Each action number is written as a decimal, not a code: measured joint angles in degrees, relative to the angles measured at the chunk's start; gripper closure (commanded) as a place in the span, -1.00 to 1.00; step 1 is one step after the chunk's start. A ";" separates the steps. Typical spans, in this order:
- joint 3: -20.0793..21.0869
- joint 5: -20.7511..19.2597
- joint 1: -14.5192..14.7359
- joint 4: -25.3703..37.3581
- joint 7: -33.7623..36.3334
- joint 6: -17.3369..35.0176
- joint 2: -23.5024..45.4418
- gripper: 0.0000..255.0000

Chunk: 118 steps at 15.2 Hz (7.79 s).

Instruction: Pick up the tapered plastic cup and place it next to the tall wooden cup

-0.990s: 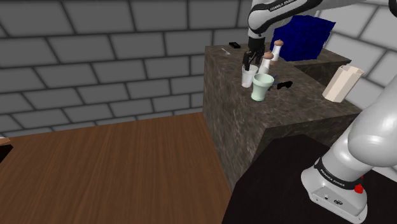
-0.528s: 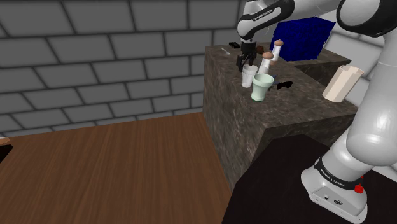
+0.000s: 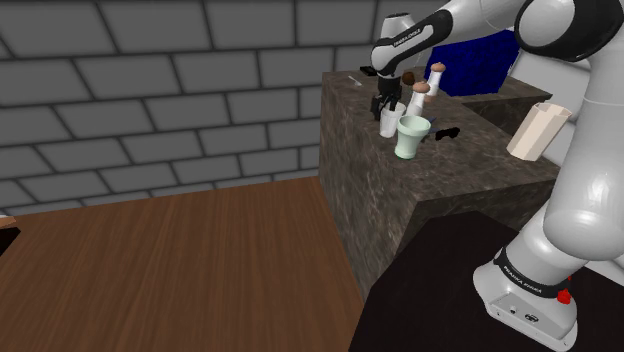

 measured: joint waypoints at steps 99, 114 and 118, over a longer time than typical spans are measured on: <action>-16.17 -16.67 -13.53 -9.75 -27.76 -26.51 -43.32 1.00; -18.15 -18.35 -14.31 -21.08 -26.38 -15.59 -43.78 1.00; -18.74 -18.89 -14.56 -24.13 -25.96 -12.48 -43.72 1.00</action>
